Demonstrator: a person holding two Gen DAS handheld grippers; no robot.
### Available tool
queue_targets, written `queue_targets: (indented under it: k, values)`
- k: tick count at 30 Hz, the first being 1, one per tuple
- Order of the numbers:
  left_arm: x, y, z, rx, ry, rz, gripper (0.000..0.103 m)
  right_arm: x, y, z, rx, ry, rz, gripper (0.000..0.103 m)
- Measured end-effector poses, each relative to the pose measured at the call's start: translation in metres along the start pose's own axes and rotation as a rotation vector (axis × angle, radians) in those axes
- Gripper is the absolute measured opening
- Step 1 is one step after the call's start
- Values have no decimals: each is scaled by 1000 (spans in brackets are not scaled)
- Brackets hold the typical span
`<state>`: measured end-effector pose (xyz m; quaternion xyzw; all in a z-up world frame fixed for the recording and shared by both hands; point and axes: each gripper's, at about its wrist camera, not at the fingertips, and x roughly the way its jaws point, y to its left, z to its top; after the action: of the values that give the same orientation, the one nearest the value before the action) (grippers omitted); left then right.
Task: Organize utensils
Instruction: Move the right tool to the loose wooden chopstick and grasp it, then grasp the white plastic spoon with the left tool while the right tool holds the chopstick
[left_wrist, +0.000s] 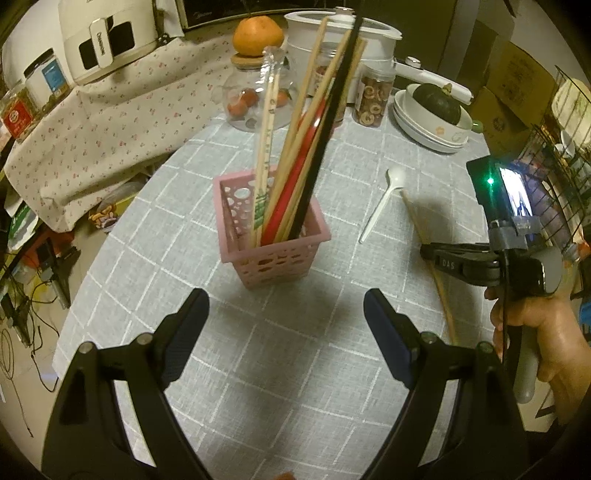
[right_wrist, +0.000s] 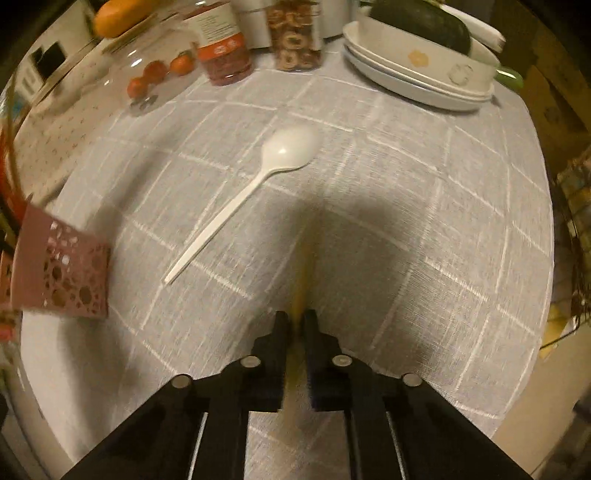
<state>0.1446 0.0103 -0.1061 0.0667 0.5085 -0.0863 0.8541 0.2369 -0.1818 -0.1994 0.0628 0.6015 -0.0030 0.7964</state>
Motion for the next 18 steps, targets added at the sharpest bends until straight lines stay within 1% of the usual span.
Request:
queue_targets:
  k: [3,8,13,18]
  values:
    - [-3,-6,0,30,-14,4,86,-13,-7,-2,-4,-20,43,7]
    - [-12,-23,0,83,-38,-3,86,-41,-30,-8,8,-57,87,7]
    - [-20,-51,1,143,-60,-36,86,-69,-56,-17,8,-82,99,7]
    - [-7,-91,8,215,-49,-55,85,-88,-73,-25,19,-112,141,7]
